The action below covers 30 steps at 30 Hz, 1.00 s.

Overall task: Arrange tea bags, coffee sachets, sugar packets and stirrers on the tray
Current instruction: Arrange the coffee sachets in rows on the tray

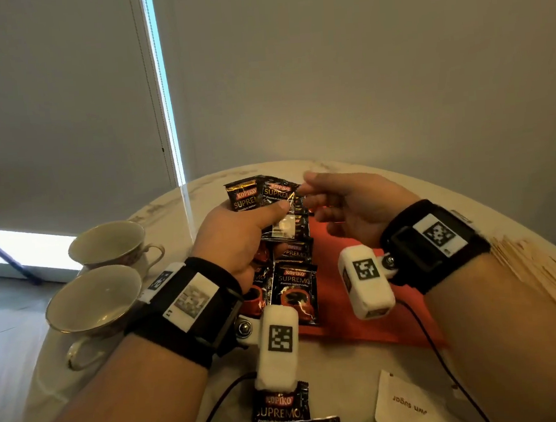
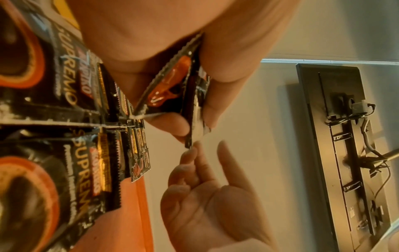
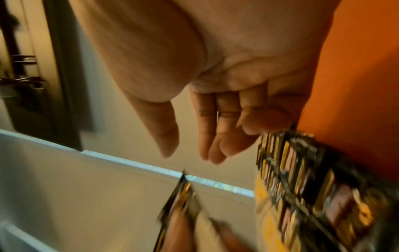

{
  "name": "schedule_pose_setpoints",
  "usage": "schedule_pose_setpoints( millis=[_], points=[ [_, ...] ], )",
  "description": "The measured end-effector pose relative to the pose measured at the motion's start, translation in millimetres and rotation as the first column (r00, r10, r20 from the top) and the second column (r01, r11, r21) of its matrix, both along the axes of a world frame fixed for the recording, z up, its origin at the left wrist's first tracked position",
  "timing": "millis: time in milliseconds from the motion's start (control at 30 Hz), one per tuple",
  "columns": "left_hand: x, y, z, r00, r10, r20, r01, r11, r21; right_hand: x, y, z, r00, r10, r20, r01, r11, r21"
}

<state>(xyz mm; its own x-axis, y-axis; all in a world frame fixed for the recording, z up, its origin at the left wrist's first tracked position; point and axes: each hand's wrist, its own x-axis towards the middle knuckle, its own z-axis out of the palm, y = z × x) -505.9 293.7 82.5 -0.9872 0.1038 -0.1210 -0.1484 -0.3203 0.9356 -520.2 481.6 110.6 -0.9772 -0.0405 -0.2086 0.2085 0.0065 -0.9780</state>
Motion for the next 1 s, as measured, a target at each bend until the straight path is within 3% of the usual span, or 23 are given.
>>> schedule_pose_setpoints(
  millis=[133,367,567,733,1000],
  points=[
    [4.6,3.1,0.6,0.999,-0.033,-0.020,0.032,0.999,-0.018,10.6,-15.5,0.4,0.989,0.002,-0.145,0.000,1.000,0.015],
    [-1.2,0.8,1.7,0.980,-0.191,0.053,0.182,0.973,0.143,10.8,-15.8,-3.2,0.983,-0.029,-0.180,-0.033,0.944,-0.328],
    [2.2,3.9,-1.4,0.975,-0.220,0.023,0.218,0.974,0.067,14.4,-15.4,-5.0,0.979,-0.073,-0.188,0.020,0.963,-0.269],
    [-0.2,3.7,-3.5,0.987,-0.159,0.014,0.158,0.987,0.031,15.2,-11.5,1.1,0.982,0.007,-0.191,-0.069,0.944,-0.323],
    [-2.0,3.9,-6.6,0.997,-0.029,-0.077,0.028,1.000,-0.009,9.1,-4.9,1.4,0.956,0.027,-0.291,-0.057,0.994,-0.096]
  ],
)
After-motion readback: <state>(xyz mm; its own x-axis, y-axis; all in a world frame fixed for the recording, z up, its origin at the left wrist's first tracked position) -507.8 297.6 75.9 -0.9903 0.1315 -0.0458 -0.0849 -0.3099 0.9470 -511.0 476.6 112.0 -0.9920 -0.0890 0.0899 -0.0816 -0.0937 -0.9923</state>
